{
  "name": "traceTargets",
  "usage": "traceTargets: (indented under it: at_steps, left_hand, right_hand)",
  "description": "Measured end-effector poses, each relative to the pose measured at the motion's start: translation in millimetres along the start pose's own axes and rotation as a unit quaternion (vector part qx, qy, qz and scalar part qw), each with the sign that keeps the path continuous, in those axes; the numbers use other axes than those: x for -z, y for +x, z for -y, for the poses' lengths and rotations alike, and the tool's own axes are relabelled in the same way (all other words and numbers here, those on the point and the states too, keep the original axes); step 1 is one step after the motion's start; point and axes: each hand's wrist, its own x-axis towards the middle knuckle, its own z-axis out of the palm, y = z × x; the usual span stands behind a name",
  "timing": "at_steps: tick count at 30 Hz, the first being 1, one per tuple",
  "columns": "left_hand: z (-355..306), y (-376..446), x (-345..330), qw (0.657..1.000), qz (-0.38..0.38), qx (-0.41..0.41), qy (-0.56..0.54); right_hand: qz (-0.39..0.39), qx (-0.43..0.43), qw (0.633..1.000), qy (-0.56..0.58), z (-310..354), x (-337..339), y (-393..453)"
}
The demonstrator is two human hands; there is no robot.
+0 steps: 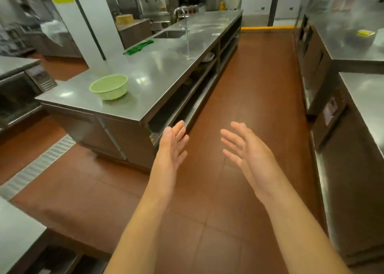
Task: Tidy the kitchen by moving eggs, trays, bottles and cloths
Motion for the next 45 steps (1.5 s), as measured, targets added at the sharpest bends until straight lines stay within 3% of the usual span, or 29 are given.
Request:
traceTargets:
  at_steps: [3, 7, 17, 26, 31, 39, 45]
  left_hand:
    - [6.3, 46.4, -3.9, 0.999, -0.025, 0.020, -0.010]
    - [25.6, 122.6, -24.3, 0.999, -0.009, 0.036, -0.004]
    - [52.0, 344.6, -149.1, 0.987, 0.157, 0.039, 0.000]
    - [54.7, 458.6, -271.7, 0.954, 0.296, 0.047, -0.028]
    - [67.2, 534.4, -325.3, 0.958, 0.283, 0.051, -0.005]
    - [49.0, 661.0, -380.9, 0.982, 0.188, 0.013, 0.007]
    - [59.3, 725.6, -418.6, 0.985, 0.169, 0.014, 0.012]
  right_hand:
    - [0.027, -0.035, 0.999, -0.003, -5.2, 1.8, 45.1]
    - [0.002, -0.035, 0.999, -0.007, -9.7, 22.6, 117.4]
    - [-0.195, 0.017, 0.980, -0.030, 48.6, 125.6, 271.4]
    - [-0.327, 0.040, 0.944, 0.007, 79.5, 220.9, 349.4]
    - [-0.313, 0.037, 0.949, 0.006, 87.8, 273.7, 438.4]
    - [-0.200, 0.043, 0.978, 0.043, 134.1, 338.3, 606.4]
    - [-0.165, 0.038, 0.984, 0.046, 149.4, 367.3, 680.8]
